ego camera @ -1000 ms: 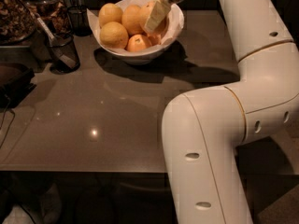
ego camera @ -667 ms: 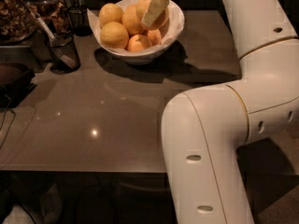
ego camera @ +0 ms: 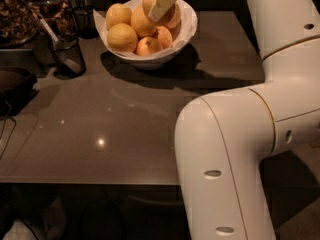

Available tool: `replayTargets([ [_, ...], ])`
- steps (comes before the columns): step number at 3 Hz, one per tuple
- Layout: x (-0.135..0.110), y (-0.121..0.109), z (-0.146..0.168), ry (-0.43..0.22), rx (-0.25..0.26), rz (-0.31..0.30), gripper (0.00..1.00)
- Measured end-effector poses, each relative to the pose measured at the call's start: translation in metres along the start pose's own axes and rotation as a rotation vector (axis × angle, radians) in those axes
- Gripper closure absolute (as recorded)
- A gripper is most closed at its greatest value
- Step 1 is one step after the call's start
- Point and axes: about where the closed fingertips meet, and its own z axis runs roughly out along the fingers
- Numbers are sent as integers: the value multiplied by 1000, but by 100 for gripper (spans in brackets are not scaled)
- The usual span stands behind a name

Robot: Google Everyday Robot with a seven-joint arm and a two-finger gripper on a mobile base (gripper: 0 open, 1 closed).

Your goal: Pick orange from white bowl

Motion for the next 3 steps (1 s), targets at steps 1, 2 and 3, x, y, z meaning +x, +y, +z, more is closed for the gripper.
replayTargets([
  [1, -18, 16, -25, -43, -20, 25, 100],
  [2, -25, 32, -53, -72, -38, 87, 100],
  [3, -20, 54, -89, -104, -41, 152, 100],
])
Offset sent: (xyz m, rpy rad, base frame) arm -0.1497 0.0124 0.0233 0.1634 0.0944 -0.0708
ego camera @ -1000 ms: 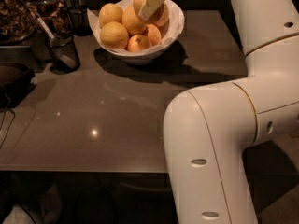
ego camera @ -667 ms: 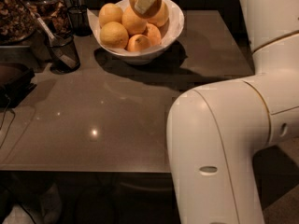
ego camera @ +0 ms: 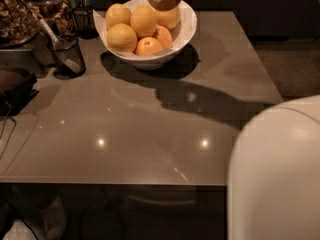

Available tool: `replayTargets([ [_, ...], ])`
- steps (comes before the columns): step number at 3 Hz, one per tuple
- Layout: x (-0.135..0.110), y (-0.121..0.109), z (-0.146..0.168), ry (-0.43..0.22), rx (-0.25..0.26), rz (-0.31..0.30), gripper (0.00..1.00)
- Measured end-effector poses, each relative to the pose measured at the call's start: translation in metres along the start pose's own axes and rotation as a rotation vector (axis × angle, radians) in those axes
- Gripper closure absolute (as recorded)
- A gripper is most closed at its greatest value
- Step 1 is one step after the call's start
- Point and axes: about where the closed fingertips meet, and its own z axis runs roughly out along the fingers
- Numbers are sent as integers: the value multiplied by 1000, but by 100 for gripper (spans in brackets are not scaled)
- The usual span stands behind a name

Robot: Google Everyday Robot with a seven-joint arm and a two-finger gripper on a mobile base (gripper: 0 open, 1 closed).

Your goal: Pick orange from white bowl

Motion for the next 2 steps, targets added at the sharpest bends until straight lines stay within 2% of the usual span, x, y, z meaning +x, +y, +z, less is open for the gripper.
replayTargets([
  [1, 5, 28, -31, -29, 23, 14, 100],
  [2, 16, 41, -17, 0, -10, 21, 100],
])
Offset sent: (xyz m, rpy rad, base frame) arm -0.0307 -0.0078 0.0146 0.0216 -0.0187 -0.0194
